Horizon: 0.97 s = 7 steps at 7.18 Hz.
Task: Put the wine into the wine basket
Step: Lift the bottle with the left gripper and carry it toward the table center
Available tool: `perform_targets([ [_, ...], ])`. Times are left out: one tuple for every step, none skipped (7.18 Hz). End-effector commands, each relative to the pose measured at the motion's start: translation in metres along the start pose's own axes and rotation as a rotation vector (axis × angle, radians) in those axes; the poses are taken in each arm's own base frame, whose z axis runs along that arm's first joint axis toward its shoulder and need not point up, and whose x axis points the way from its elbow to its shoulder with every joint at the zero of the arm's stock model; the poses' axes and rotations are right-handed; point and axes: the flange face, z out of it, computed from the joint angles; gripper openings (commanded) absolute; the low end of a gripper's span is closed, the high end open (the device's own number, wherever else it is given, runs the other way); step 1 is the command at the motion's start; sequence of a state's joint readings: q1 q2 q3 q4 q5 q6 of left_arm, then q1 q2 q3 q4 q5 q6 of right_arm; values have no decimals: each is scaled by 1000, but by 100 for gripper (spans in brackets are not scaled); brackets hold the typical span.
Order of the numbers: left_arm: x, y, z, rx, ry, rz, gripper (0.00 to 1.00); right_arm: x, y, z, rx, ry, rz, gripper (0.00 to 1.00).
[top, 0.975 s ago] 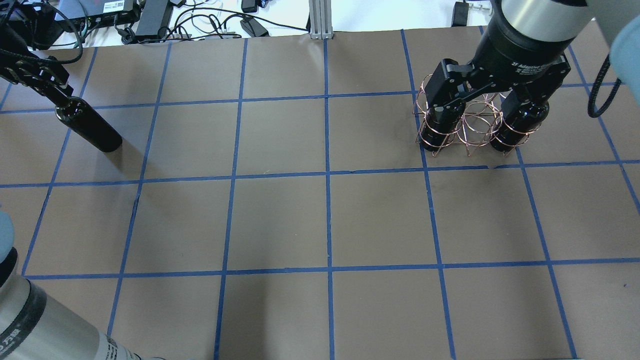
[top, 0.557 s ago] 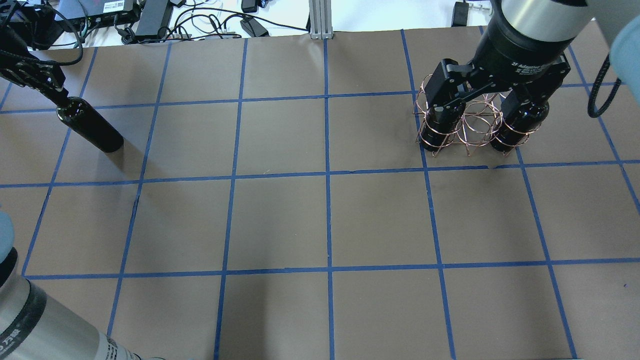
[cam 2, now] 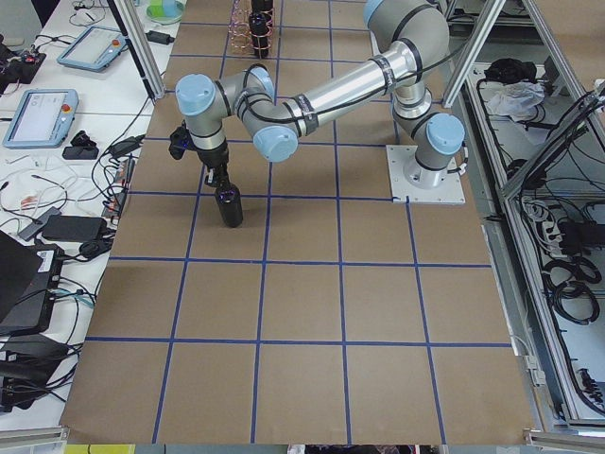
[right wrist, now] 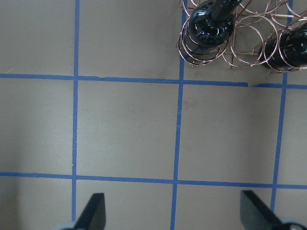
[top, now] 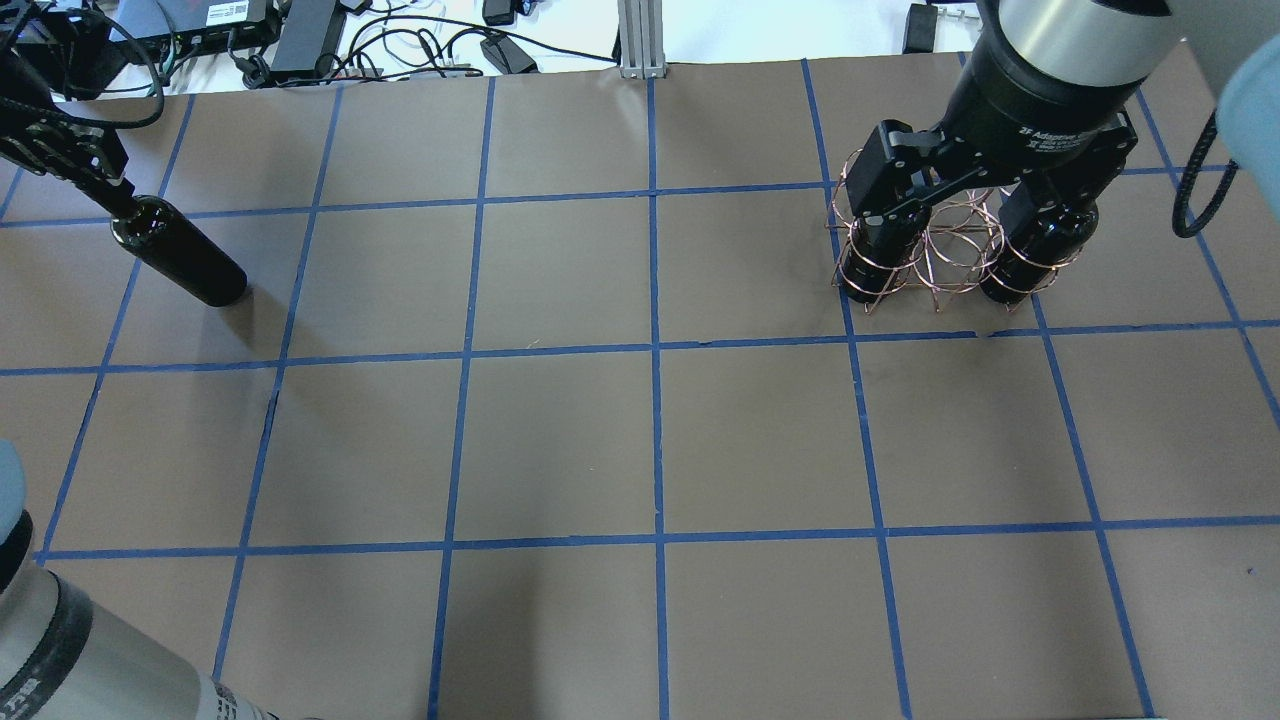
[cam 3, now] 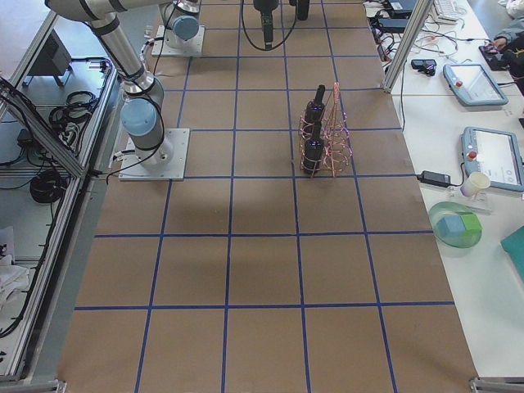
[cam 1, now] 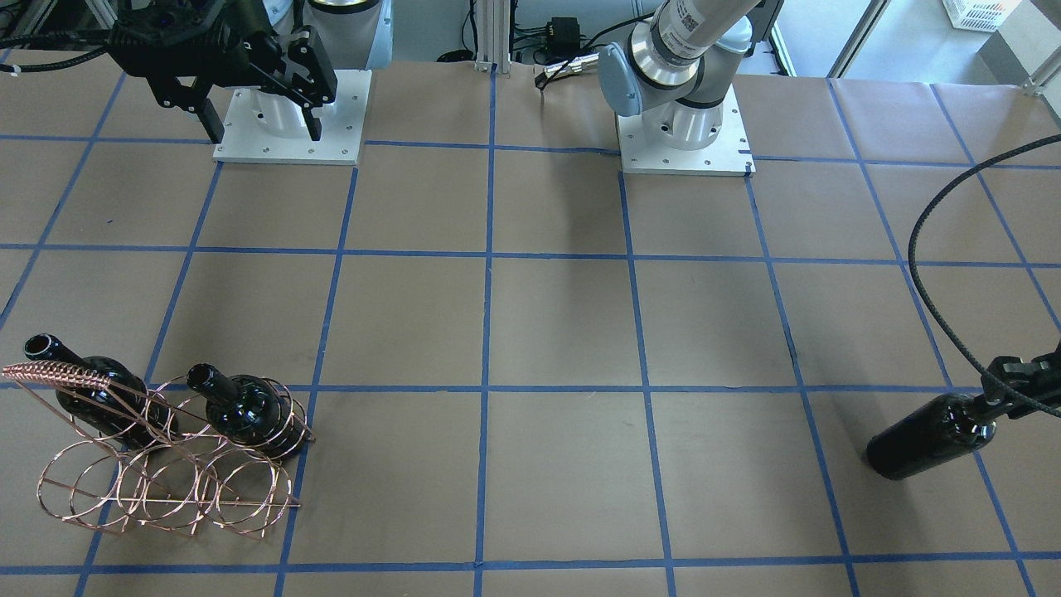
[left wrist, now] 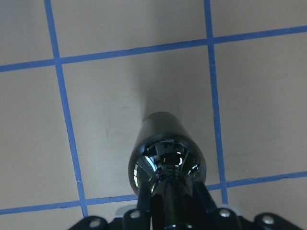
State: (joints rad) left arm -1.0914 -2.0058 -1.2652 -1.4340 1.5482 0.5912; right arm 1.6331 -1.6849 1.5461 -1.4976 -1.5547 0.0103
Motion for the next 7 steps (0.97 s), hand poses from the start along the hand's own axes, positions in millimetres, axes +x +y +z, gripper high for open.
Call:
perform_targets([
  [77, 1, -34, 18, 6, -21, 0, -1, 0, 0, 0, 1, -2, 100],
  [118, 8, -45, 27, 7, -56, 0, -1, 0, 0, 0, 1, 0, 100],
  [157, 17, -51, 31, 12, -83, 0, -1, 0, 0, -1, 1, 0, 100],
  [200, 26, -59, 39, 16, -106, 0, -1, 0, 0, -1, 1, -3, 100],
  [251, 37, -60, 34, 25, -135, 0, -1, 0, 0, -1, 1, -2, 100],
  [303, 49, -56, 28, 49, -178, 0, -1, 0, 0, -1, 1, -2, 100],
  [351, 62, -48, 11, 55, -223, 0, 0, -1, 1, -3, 1, 0, 100],
])
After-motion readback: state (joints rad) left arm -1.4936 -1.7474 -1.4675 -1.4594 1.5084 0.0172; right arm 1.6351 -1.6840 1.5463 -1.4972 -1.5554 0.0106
